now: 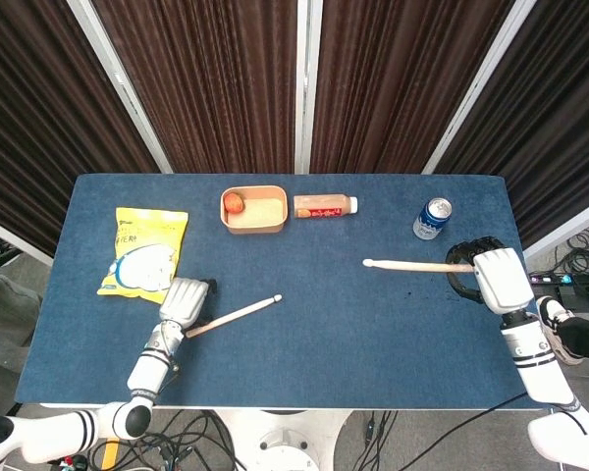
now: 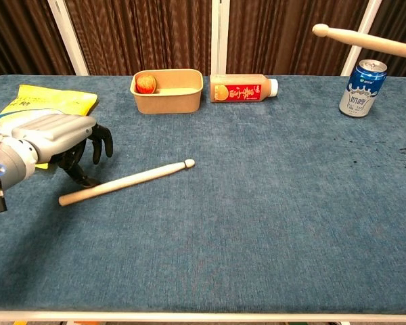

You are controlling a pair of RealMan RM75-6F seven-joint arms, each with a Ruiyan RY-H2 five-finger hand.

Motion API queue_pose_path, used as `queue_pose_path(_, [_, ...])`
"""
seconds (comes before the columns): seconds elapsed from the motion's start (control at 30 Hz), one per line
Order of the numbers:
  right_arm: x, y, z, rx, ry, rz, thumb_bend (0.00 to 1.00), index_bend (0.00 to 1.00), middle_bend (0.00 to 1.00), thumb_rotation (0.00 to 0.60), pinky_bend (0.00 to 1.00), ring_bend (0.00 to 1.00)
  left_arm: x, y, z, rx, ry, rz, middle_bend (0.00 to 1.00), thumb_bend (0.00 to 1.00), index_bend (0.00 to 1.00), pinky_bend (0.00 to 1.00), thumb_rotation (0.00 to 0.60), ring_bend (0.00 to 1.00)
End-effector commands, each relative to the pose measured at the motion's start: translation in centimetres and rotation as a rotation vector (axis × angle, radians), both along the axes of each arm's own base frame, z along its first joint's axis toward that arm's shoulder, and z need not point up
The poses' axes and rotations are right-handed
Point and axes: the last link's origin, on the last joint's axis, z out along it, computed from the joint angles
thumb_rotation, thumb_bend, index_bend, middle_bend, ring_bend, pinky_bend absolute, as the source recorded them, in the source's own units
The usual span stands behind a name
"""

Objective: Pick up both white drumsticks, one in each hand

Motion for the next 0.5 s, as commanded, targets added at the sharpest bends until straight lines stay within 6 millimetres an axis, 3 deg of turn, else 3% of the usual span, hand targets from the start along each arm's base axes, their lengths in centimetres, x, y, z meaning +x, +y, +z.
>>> queue_pose_path(0.03, [0.0, 0.0, -0.2, 0.005, 0.002, 0.000, 0.76, 0.69, 0.62, 0.600, 0.38, 0.45, 0.7, -0.9, 0.6, 0.009, -0.007, -0.002, 0.50, 0.18, 0.41, 0.78, 0.598, 0.63])
queue_pose_path(0.27, [-0.4, 0.1, -0.3, 0.008, 0.008, -0.006, 0.76, 0.69, 0.62, 0.600, 0.38, 0.45, 2.0, -2.4, 1.7, 0.016, -0.025, -0.028, 0.50, 0.18, 0.41, 0.78, 0.556, 0.63])
queue_pose_path(0.5, [-0.7, 0.1, -0.5, 0.018, 0.007, -0.016, 0.76, 0.69, 0.62, 0.600, 0.38, 0.45, 1.2, -2.8, 0.1, -0.017, 0.047, 0.013, 0.50, 0.18, 0.41, 0.78, 0.505, 0.63])
